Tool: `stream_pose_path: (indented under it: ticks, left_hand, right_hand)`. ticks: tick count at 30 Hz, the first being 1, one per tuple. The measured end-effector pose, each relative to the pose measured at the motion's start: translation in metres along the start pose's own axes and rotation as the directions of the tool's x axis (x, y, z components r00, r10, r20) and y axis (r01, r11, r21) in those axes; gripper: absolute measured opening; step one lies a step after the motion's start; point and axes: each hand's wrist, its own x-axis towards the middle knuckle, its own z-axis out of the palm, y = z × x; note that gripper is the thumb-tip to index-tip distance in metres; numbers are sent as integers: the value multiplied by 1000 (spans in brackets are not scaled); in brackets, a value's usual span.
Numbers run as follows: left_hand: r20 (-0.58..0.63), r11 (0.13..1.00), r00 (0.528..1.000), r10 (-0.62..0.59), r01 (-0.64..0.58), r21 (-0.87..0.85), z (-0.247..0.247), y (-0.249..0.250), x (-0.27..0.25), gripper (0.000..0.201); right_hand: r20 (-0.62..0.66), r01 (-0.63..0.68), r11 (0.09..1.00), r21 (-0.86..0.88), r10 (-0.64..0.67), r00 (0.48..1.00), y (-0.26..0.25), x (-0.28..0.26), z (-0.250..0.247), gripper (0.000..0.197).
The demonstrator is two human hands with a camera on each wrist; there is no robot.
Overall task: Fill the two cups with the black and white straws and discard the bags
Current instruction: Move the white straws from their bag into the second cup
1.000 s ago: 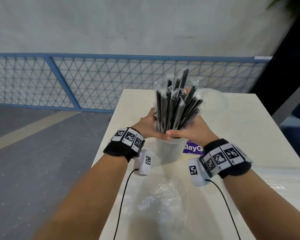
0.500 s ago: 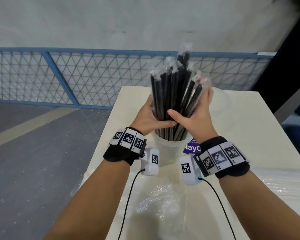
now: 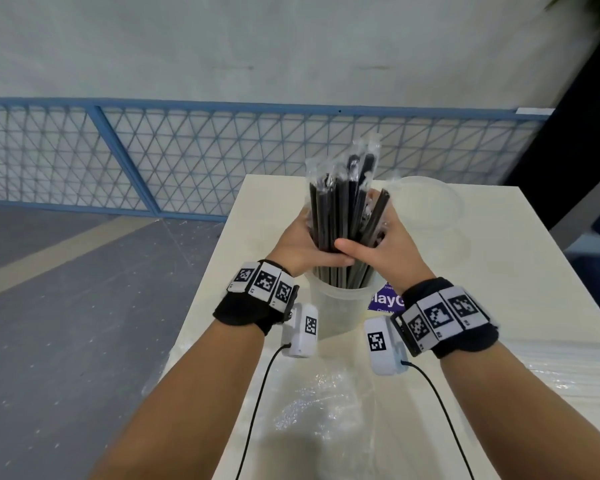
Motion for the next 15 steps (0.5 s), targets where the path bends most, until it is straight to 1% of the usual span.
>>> stream_pose_path:
  ticks: [1,3,5,6,7,8,9,10,11,13,15]
  left_hand:
    - [-21,999,999,24,-25,-24,-1,4,1,97]
    - [-49,996,996,75,-77,-39,-5,15,1,105]
    - [-71,990,988,134,-136,-24,-8,25,-2,112]
    - [-81,984,981,175,-176,-13,-9,33,-5,115]
    - [-93,973,969,229,-229,9,-10,41,-8,119]
    - [-101,954,949,299,-294,60,-10,49,-11,121]
    - [-92,922,922,377,-363,137,-10,54,-12,118]
    - [-64,881,896,439,-415,226,-10,58,-12,111]
    - [-27,841,880,475,-445,307,-9,60,-11,102]
    - [6,801,880,475,-436,410,-6,57,-11,82]
    - [11,774,892,451,-398,492,-3,47,-9,63]
  right_hand:
    - [-26,27,1000,8,-27,999,-5,2,-1,72]
    - [-45,82,997,6,-82,996,-15,7,-4,76]
    - [-38,121,993,5,-121,992,-22,9,-8,89]
    - [-33,142,990,-3,-142,989,-25,9,-10,93]
    - [-39,178,984,-32,-179,983,-27,8,-12,93]
    - [-50,227,970,-89,-232,971,-30,7,-13,89]
    - [-56,273,950,-150,-284,957,-32,6,-14,83]
    - [-54,310,929,-203,-327,943,-34,6,-14,73]
    - [-41,345,904,-254,-366,930,-36,7,-12,62]
    - [15,397,851,-344,-418,908,-32,10,-8,44]
    - [66,372,831,-414,-381,922,-23,10,-3,36]
